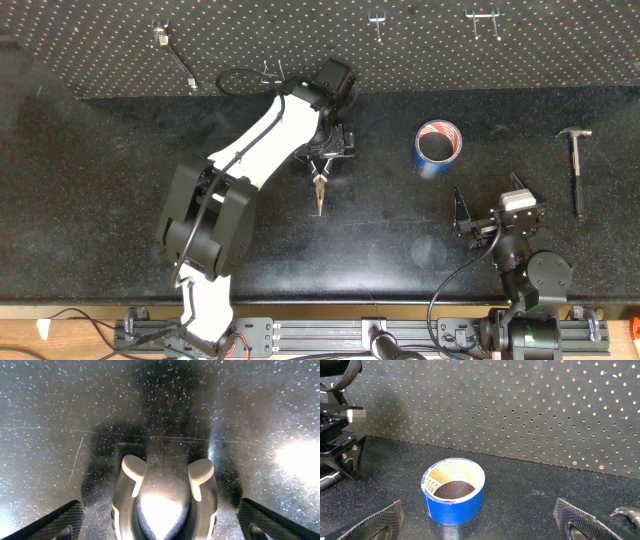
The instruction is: Place Tools Onto Pegboard
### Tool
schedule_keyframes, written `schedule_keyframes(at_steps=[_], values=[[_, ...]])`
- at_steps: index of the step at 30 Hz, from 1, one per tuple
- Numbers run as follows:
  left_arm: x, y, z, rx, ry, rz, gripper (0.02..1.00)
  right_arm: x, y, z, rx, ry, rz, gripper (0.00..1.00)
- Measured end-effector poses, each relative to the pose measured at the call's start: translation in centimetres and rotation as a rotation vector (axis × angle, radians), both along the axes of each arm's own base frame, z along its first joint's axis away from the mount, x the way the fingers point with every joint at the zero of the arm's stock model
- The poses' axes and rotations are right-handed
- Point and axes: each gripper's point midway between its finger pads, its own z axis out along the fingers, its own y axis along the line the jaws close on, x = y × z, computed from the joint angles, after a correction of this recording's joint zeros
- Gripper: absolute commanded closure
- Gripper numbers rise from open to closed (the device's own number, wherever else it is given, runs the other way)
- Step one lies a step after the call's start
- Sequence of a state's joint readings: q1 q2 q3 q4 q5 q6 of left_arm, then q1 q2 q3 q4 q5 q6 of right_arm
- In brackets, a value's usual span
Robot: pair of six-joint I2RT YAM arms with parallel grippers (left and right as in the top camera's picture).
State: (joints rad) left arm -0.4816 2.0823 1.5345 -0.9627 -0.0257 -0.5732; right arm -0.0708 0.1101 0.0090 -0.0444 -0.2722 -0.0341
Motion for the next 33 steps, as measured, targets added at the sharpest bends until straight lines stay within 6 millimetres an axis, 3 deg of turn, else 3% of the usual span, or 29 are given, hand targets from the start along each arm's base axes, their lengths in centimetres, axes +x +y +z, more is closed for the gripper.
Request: schedule_keyframes(at_steps=[6,8,10,15,26,27,29,33], values=[[0.08,-0.12,-0.15,-0.003,0.003,-0.001,0.020,0.00,0.01,0.00,0.000,0.000,0.000,0.023],[0.08,-0.12,-0.15,-0.003,0.003,-0.001,0.154,0.00,0.01,0.00,0.000,0.000,0.000,0.020],[0.14,-0.15,-0.17,-0.003,0.001,-0.005,0.202,0.00,0.01,-0.01,0.000,0.000,0.000,0.020],[0.15,-0.15,-0.17,-0.003,0.001,-0.010,0.467,0.00,0.01,0.00,0.000,0.000,0.000,0.020],[0.18,-0.16,-0.14,-0.003,0.000,-0.011,0.522,0.00,0.01,0.00,0.000,0.000,0.000,0.020],[0.17,-0.15,-0.14,-0.003,0.000,-0.011,0.555,0.00,0.01,0.00,0.000,0.000,0.000,0.020],[0.18,-0.16,-0.14,-0.003,0.000,-0.011,0.989,0.00,0.01,0.00,0.000,0.000,0.000,0.020],[-0.19,0.09,-0.08,0.008,0.016,-0.011,0.991,0.00,0.01,0.00,0.000,0.000,0.000,0.020]])
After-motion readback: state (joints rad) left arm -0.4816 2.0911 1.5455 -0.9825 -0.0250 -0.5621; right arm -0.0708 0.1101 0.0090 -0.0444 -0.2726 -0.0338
